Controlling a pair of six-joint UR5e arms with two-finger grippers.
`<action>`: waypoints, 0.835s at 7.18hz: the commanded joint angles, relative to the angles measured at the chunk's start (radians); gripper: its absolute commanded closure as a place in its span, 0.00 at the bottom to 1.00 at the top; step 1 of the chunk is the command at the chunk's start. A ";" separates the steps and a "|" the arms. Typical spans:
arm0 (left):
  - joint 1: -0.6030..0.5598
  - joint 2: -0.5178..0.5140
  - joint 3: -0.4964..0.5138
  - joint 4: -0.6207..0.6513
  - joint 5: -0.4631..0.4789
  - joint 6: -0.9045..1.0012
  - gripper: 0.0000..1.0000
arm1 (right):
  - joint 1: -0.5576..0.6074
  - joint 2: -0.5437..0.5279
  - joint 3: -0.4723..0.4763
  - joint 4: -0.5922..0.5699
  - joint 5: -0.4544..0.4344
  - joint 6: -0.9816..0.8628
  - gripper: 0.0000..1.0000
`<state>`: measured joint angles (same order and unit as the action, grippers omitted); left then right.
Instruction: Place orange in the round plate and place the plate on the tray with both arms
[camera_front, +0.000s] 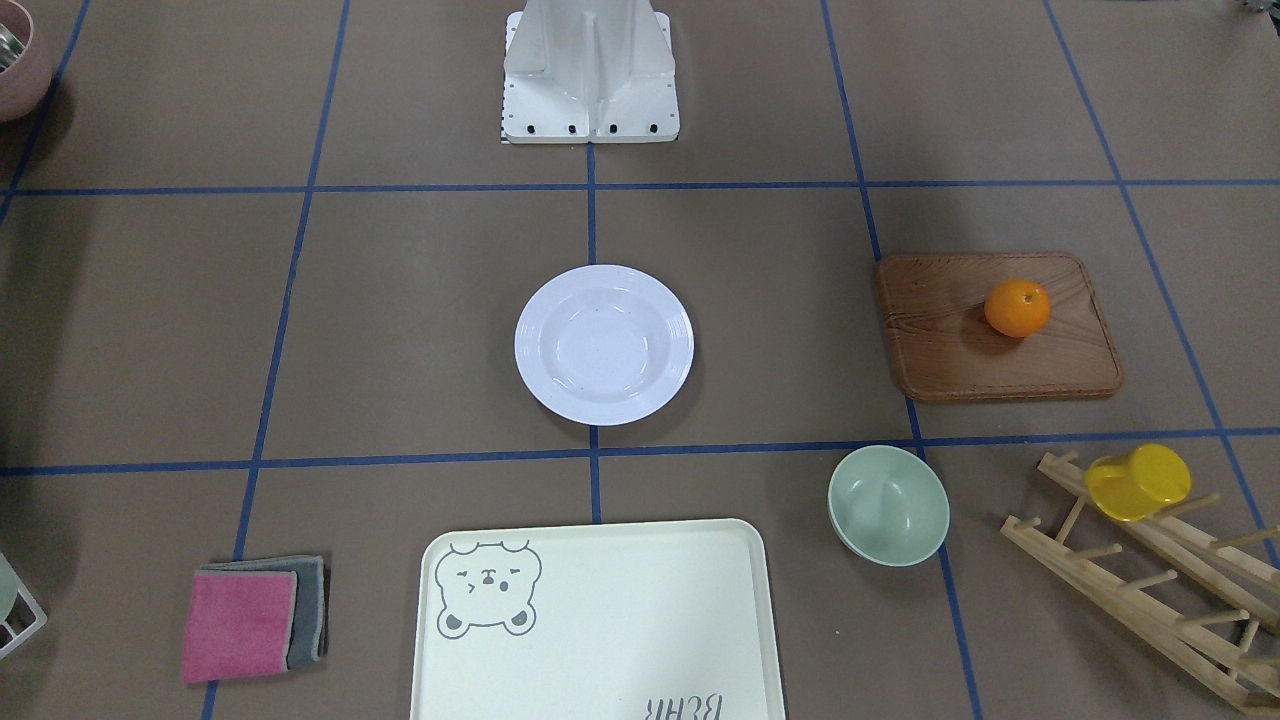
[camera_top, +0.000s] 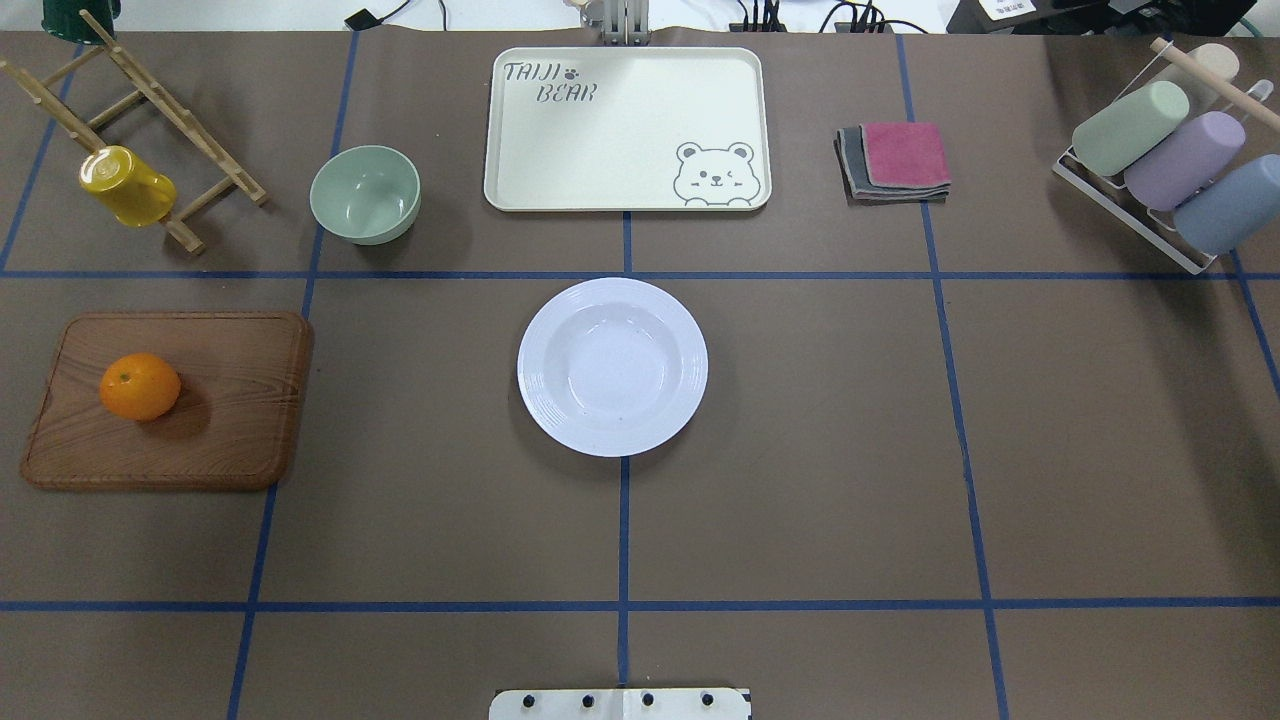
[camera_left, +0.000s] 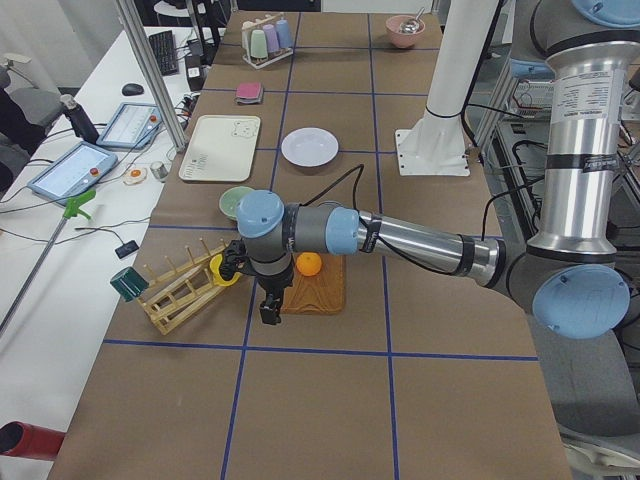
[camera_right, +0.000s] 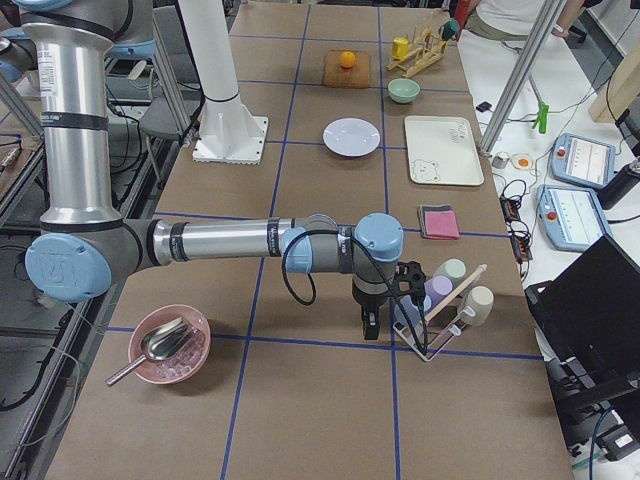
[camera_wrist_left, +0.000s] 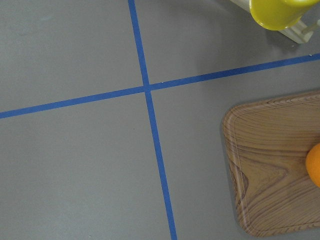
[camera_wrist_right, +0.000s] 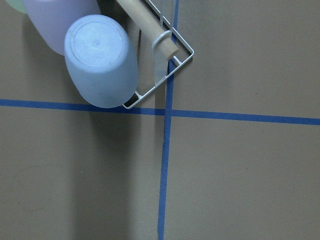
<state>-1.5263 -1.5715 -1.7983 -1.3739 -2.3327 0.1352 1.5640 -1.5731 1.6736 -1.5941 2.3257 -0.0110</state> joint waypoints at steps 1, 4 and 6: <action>0.002 -0.033 -0.024 -0.004 0.000 -0.020 0.01 | -0.001 0.016 0.011 0.000 0.001 0.008 0.00; 0.003 -0.048 -0.058 -0.065 -0.031 -0.017 0.01 | -0.001 0.076 0.035 -0.001 0.007 0.025 0.00; 0.026 -0.056 -0.096 -0.114 -0.082 -0.020 0.01 | -0.008 0.076 0.070 0.022 0.012 0.017 0.00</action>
<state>-1.5170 -1.6251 -1.8761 -1.4531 -2.3940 0.1183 1.5603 -1.4965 1.7242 -1.5887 2.3338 0.0080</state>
